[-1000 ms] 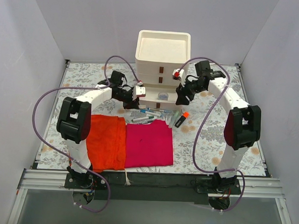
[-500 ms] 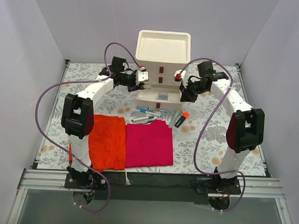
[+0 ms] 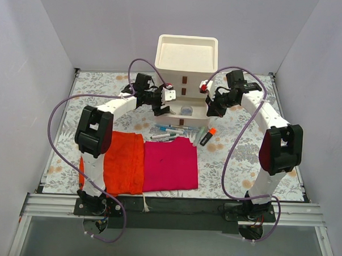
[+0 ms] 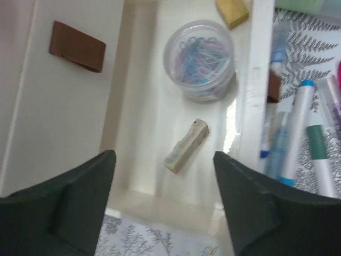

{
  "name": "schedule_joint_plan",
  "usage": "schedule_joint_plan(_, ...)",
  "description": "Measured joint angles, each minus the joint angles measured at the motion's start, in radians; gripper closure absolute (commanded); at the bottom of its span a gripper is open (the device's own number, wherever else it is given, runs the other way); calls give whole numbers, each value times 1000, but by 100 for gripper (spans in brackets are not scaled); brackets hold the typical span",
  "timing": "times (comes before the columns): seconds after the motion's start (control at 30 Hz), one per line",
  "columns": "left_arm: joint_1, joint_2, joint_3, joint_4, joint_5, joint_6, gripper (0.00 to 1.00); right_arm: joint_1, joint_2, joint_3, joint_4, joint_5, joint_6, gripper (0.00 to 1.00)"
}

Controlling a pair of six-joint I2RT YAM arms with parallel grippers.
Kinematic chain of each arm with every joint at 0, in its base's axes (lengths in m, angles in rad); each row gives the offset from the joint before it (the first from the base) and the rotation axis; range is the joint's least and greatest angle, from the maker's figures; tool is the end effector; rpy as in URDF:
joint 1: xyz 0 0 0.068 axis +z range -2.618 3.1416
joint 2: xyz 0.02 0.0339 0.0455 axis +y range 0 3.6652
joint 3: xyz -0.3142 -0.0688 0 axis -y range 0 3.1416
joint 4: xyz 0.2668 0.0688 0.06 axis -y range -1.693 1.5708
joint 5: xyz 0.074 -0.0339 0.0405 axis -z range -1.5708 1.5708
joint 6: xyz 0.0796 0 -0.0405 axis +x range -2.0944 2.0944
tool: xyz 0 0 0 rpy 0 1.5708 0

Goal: Sort the stationery into containers
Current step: Place the stationery in the storage box, then close the drawer in the storage box.

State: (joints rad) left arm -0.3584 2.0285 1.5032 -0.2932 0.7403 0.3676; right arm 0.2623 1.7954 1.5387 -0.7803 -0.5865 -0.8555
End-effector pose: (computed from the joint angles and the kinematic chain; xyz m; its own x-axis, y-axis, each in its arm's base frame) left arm 0.4592 -0.2293 0.2165 -0.3899 0.4294 -0.8146 0.8902 0.4023 -0.2140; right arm 0.4084 0.1553 0.2893 -0.1769 -0.6985 -0.6934 -0.9477 0.3112 -0.0716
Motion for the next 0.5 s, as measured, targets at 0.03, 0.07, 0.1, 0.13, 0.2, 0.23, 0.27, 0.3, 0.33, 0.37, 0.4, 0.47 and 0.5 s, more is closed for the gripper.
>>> schedule_joint_plan(0.03,0,-2,3,28,-8,-18,20,0,-3,-3,1,-4,0,99)
schedule_joint_plan(0.07,0,-9,0,35,-14,-32,20,0,-5,-6,1,-9,0,99)
schedule_joint_plan(0.1,0,-17,-6,43,-26,-49,20,0,-8,-12,1,-17,0,99)
schedule_joint_plan(0.13,0,-30,-21,63,-42,-74,20,0,-10,-16,0,-25,-1,99)
schedule_joint_plan(0.2,1,-80,-82,124,-87,-128,18,3,-14,-32,7,-44,-16,99)
schedule_joint_plan(0.23,1,-115,-126,163,-116,-164,18,6,-20,-49,9,-51,-26,99)
schedule_joint_plan(0.27,1,-158,-175,201,-143,-199,18,9,-26,-72,16,-58,-41,99)
schedule_joint_plan(0.3,1,-205,-224,233,-174,-230,18,13,-34,-100,23,-63,-55,99)
schedule_joint_plan(0.33,1,-254,-271,266,-204,-264,18,20,-40,-130,24,-68,-71,99)
schedule_joint_plan(0.37,1,-296,-307,290,-227,-291,18,25,-42,-148,24,-70,-84,99)
schedule_joint_plan(0.4,1,-346,-346,313,-258,-323,18,34,-42,-174,27,-73,-98,99)
schedule_joint_plan(0.47,1,-430,-398,351,-323,-384,19,45,-42,-214,30,-75,-118,99)
schedule_joint_plan(0.5,1,-470,-426,378,-363,-417,20,52,-42,-231,35,-76,-123,99)
